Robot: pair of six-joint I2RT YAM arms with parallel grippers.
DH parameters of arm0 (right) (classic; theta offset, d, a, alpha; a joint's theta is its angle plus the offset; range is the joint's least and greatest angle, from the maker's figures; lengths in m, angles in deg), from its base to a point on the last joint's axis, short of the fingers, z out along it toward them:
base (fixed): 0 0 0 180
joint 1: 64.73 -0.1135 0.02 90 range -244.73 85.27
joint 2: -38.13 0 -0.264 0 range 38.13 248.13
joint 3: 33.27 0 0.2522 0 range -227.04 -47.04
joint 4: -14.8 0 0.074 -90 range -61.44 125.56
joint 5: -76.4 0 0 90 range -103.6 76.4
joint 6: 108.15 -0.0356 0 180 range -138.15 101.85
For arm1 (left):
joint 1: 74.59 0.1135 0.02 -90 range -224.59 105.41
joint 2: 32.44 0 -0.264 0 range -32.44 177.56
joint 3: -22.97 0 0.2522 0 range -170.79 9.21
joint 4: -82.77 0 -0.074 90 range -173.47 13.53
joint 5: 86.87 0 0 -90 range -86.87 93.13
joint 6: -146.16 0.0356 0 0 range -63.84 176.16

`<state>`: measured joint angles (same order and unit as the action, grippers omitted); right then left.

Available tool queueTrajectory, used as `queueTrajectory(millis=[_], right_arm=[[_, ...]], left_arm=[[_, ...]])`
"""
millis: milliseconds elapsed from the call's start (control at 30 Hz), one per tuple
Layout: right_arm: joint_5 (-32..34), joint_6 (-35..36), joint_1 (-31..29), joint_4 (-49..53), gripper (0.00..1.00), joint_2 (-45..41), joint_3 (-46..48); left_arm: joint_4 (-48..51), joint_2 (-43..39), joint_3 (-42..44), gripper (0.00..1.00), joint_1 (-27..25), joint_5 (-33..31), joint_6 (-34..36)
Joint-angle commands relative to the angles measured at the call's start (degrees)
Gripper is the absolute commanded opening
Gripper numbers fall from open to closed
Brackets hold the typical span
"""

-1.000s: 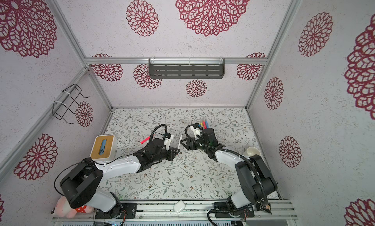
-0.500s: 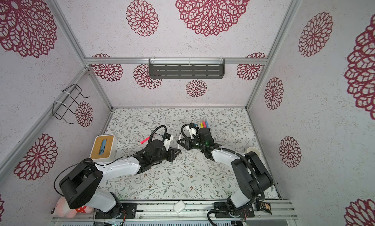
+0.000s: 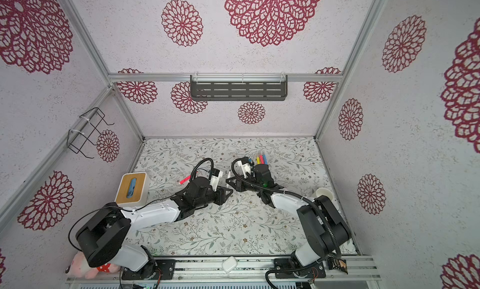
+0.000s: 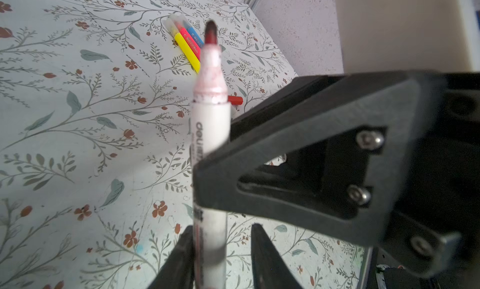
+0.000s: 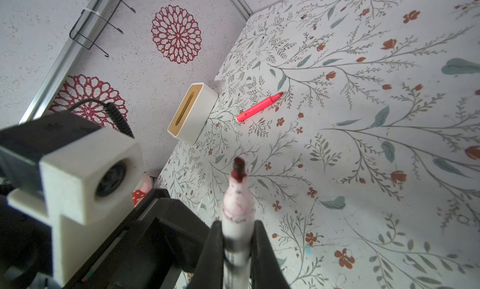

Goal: Insert the pens into the pen caps
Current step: 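Grasp the white marker with the left gripper and lift it upright, then move the right gripper down to the red cap while the left holds the marker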

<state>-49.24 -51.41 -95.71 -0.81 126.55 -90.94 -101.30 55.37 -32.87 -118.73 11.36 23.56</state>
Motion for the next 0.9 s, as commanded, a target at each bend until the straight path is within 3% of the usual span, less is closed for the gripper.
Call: queueTrajectory(millis=[0, 300, 367, 433, 500, 733, 867], right_arm=[[0.3, -1.03, -0.66, -3.24, 0.03, -2.32, 0.26], [0.39, -1.03, -0.77, -2.89, 0.07, -3.56, 0.87], [0.96, -1.05, -0.76, -2.65, 0.2, -4.25, 1.43], [2.42, -0.37, -0.66, -1.3, 0.42, -5.55, 1.8], [5.76, 1.58, -0.2, 2.72, 0.56, -7.48, 1.52], [25.53, 7.26, 8.59, 32.94, 0.61, -6.73, -8.59], [33.28, 10.02, 12.33, 41.14, 0.62, -2.33, -13.42]], left_arm=[[-0.55, 0.13, -1.68, 0.34, -0.07, -0.01, 1.04], [0.2, -2.3, -0.38, 0.0, 0.45, -5.91, 0.67], [0.33, -3.11, 0.14, 0.0, 0.77, -6.46, 0.86], [0.45, -3.78, 0.58, 0.0, 1.16, -6.47, 1.02], [1.54, -3.97, 0.6, 0.0, 1.58, -6.41, 1.21], [3.05, -4.99, 2.66, 0.0, 1.87, -6.13, 0.77], [3.32, -5.62, 3.71, 0.0, 1.88, -6.16, -0.26]])
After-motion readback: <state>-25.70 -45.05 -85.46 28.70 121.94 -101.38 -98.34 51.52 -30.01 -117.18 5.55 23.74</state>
